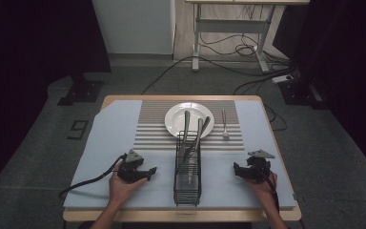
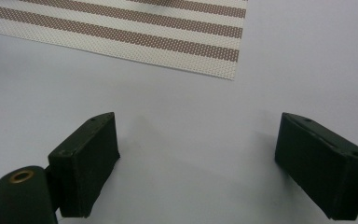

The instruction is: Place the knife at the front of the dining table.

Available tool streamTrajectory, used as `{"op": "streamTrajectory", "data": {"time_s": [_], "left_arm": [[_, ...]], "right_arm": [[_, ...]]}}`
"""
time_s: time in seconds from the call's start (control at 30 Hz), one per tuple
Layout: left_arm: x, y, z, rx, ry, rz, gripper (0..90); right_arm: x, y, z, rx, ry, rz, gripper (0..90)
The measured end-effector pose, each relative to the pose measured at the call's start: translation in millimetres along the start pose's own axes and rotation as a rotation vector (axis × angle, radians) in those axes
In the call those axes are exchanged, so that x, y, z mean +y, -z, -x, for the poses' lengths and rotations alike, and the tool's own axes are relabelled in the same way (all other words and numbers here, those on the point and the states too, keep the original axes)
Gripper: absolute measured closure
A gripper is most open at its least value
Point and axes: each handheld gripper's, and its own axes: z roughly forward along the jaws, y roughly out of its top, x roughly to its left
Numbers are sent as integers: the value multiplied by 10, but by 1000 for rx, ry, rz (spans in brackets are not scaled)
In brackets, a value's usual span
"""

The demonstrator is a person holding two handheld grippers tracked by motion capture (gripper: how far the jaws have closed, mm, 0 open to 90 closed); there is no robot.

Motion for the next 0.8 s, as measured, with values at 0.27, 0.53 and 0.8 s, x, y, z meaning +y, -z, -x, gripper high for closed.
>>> {"op": "streamTrajectory", "data": {"time_s": [0.27, 0.53, 0.8], "left_arm": [[128, 159, 98, -15, -23, 69, 288], [306, 330, -15, -83, 52, 149, 292], [856, 475, 121, -180, -54, 204, 283]], "right_arm": [[-1, 3, -7, -4, 8, 2, 136], [-1, 1, -3, -3, 5, 1, 135], [-1, 1, -2, -2, 3, 1, 135]]}}
